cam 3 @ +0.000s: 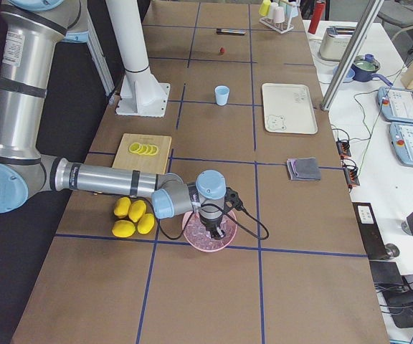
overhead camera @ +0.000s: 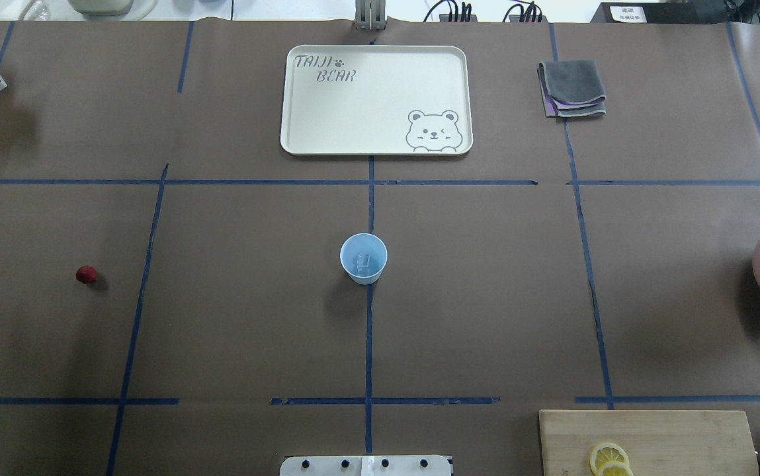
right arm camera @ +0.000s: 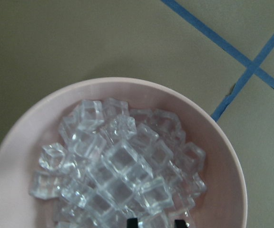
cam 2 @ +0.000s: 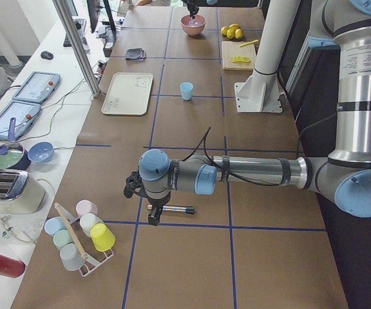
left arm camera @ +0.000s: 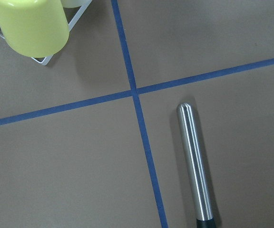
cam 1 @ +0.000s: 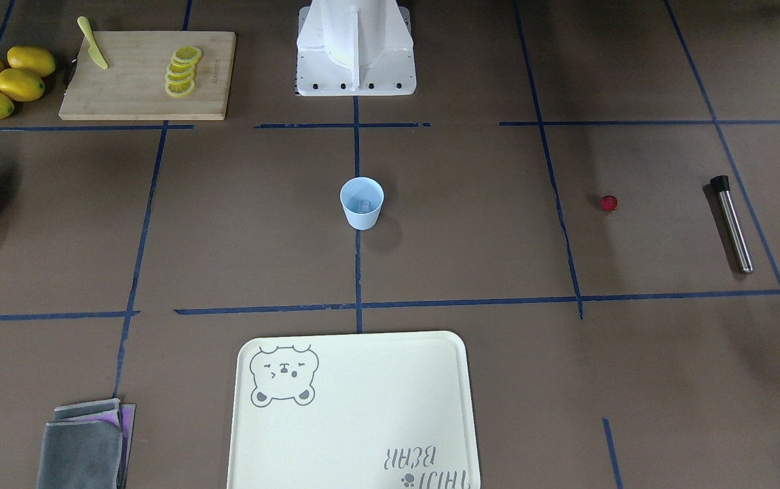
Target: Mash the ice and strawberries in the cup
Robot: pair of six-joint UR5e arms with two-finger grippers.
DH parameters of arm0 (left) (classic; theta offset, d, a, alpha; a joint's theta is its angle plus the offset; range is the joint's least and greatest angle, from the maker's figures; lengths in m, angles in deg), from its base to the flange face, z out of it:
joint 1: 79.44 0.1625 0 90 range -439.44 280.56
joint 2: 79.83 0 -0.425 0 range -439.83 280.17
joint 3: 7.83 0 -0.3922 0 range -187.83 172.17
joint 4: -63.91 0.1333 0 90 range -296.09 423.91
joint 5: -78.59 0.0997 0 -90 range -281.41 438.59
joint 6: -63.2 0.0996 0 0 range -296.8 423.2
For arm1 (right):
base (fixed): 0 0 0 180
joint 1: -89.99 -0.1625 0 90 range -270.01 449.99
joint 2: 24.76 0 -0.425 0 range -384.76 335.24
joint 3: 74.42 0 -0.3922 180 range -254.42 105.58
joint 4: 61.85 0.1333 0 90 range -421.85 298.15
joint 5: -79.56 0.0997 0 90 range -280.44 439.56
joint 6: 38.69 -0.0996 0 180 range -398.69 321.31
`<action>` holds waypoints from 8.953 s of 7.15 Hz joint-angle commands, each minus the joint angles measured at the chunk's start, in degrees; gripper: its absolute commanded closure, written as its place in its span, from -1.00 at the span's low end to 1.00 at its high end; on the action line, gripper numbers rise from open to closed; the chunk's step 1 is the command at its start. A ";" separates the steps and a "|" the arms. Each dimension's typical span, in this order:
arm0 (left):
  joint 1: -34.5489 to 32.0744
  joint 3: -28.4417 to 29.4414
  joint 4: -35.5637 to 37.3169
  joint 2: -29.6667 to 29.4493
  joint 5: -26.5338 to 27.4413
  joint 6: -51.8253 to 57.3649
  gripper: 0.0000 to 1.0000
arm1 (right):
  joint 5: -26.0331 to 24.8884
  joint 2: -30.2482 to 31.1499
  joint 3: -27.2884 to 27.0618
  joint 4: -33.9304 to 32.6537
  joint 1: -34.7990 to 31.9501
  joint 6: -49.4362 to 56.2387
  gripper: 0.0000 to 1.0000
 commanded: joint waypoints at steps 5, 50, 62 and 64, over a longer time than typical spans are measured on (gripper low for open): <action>0.00 0.00 -0.09 -0.01 0.09 0.00 -1.00 | -0.10 -23.61 -13.21 -23.95 9.99 -32.33 0.95; 29.42 -4.56 -31.11 3.51 10.00 -42.95 -1.00 | 0.69 -6.35 6.22 -16.83 -15.01 -6.32 -0.99; 46.32 -7.65 -26.46 -0.10 20.48 -60.91 -0.99 | 0.78 -6.35 5.78 -16.83 -15.01 -6.32 -0.99; 46.14 -6.51 -26.45 -0.36 20.56 -58.89 -0.98 | 0.69 -6.35 5.78 -16.83 -15.01 -6.23 -0.99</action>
